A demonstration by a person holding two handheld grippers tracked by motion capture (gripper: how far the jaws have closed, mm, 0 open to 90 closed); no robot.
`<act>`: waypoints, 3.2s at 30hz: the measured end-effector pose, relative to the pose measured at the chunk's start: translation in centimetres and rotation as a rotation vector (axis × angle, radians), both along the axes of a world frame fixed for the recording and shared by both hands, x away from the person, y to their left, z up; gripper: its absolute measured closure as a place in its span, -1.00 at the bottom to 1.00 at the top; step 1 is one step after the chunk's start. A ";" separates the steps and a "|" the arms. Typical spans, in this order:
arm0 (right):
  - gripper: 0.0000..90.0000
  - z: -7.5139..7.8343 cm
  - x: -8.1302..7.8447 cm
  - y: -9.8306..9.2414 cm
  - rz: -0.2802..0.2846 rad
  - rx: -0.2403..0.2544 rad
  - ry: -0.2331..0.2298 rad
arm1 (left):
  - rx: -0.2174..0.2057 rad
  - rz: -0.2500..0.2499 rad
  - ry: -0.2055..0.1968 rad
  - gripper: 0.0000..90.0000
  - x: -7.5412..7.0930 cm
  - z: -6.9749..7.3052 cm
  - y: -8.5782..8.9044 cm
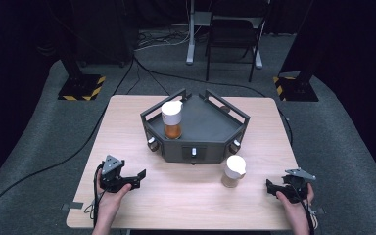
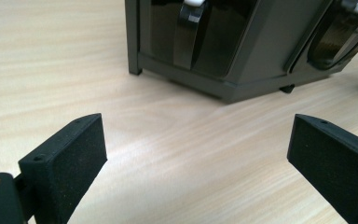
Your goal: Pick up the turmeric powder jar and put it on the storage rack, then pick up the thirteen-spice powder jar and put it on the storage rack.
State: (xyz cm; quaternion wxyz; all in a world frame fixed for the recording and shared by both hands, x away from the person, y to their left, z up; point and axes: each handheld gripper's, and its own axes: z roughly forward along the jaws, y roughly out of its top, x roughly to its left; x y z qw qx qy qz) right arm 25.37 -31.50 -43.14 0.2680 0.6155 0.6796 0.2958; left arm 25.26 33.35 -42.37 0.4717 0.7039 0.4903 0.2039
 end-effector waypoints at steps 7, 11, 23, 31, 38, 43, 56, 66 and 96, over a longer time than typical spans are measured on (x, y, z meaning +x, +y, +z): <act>-0.97 0.0 0.0 0.0 0.000 0.000 0.000 | -0.005 -0.001 0.057 -0.89 0.3 -1.4 0.2; -0.97 0.0 0.0 0.0 0.000 0.000 0.000 | 0.018 -0.001 0.082 -0.89 0.7 -1.6 0.0; -0.97 0.0 0.0 0.0 0.000 0.000 0.000 | 0.070 0.016 0.134 -0.88 1.5 -1.9 -0.4; -0.97 0.0 0.0 0.0 0.000 0.000 0.000 | 0.096 0.011 0.161 -0.88 1.9 -2.1 -0.7; -0.97 0.0 0.0 0.0 0.000 -0.001 0.001 | 0.103 0.019 0.171 -0.89 1.9 -2.0 -0.9; -0.98 0.0 0.0 0.0 0.001 -0.001 0.001 | 0.157 0.019 0.167 -0.90 1.9 -1.7 -1.9; -0.98 0.0 0.0 0.0 0.000 -0.001 0.001 | 0.250 0.023 0.162 -0.90 1.9 -1.4 -3.4; -0.98 0.0 0.0 0.0 0.000 -0.001 0.001 | 0.258 0.020 0.162 -0.91 1.9 -1.3 -3.5; -0.98 0.0 0.1 0.0 0.009 -0.001 0.002 | 0.258 0.015 0.162 -0.92 2.0 -1.3 -3.4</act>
